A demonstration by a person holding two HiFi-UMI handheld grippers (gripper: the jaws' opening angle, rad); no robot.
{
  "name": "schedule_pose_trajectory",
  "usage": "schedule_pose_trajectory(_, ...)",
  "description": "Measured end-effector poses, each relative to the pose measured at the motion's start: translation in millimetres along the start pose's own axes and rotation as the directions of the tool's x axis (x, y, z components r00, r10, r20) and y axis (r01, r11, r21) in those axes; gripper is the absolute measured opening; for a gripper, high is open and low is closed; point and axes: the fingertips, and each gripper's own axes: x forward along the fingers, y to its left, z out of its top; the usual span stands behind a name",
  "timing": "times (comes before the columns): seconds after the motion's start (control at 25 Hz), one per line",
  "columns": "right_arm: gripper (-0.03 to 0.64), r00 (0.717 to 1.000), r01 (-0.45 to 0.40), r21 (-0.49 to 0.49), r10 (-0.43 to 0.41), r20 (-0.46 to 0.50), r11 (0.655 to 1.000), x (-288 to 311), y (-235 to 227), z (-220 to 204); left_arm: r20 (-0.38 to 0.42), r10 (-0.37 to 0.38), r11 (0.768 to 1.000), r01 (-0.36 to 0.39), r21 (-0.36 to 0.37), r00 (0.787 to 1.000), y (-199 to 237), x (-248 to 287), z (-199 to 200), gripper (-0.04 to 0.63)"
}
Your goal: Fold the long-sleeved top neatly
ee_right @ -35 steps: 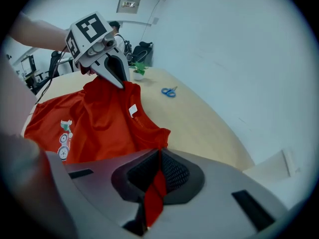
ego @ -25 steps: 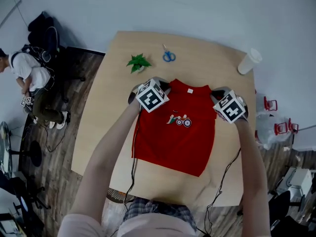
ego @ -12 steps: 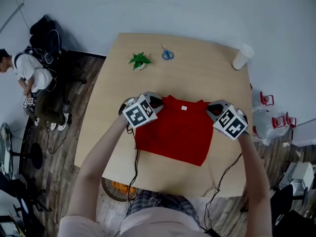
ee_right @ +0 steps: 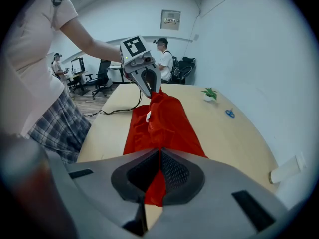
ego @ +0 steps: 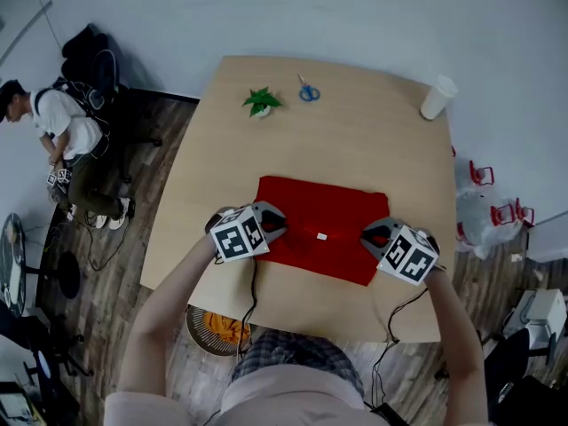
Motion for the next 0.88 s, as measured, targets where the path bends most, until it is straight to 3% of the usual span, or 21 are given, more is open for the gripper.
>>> schedule_pose_trajectory(0.4, 0.023, 0.979, -0.187, -0.025, 0.184, -0.086, 0.982, 37, 95, -24, -0.045, -0.151, 0.988, 0.151, -0.021, 0.987, -79, 12, -49, 0.031)
schedule_pose_trajectory(0.76, 0.031, 0.973, -0.166, 0.02, 0.167, -0.159, 0.986, 75, 111, -52, -0.03, -0.192, 0.975, 0.187, -0.122, 0.981, -93, 30, -72, 0.043)
schedule_pose_trajectory(0.88, 0.062, 0.969, -0.185, 0.026, 0.186, -0.16, 0.982, 76, 119, -52, -0.033, -0.255, 0.958, 0.248, -0.142, 0.966, -106, 26, -72, 0.11)
